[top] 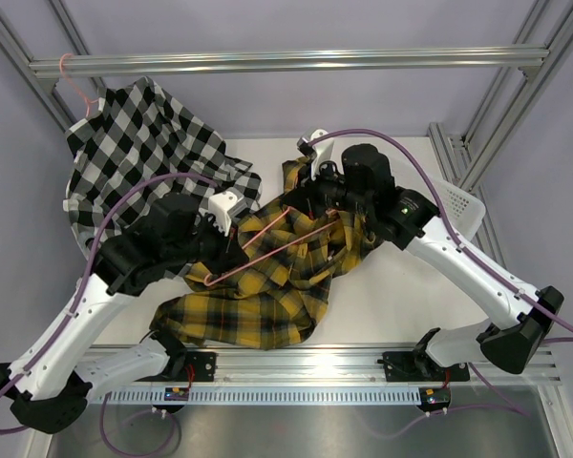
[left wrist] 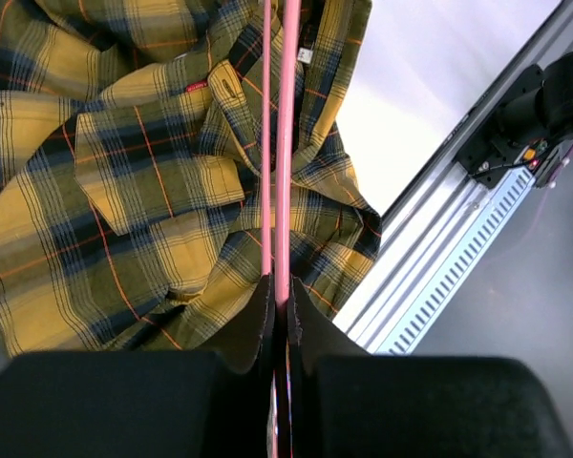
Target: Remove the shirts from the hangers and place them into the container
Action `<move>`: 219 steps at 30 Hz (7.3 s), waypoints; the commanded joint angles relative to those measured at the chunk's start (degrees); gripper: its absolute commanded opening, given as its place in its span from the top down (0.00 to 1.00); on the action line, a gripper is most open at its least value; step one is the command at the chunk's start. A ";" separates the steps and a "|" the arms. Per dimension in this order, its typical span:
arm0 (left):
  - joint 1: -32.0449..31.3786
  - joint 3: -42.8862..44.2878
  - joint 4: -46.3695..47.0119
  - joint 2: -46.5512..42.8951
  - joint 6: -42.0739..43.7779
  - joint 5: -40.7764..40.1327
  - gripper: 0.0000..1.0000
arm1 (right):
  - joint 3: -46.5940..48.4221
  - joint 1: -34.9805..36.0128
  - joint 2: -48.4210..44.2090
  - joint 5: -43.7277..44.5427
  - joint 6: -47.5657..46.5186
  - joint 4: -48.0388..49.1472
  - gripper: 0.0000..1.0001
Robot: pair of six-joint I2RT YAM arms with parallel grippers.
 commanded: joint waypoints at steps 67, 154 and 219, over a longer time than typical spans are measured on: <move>34.00 23.94 1.72 15.31 -2.69 -24.67 0.20 | -23.69 1.10 -15.23 14.46 6.28 -3.99 0.01; 33.82 1.97 5.94 -9.13 -8.23 -7.46 0.05 | -14.02 -43.10 5.18 32.73 24.37 -4.50 1.00; 33.56 0.21 3.39 -7.28 -6.91 -11.06 0.01 | -33.36 3.04 19.52 27.55 30.27 0.07 0.55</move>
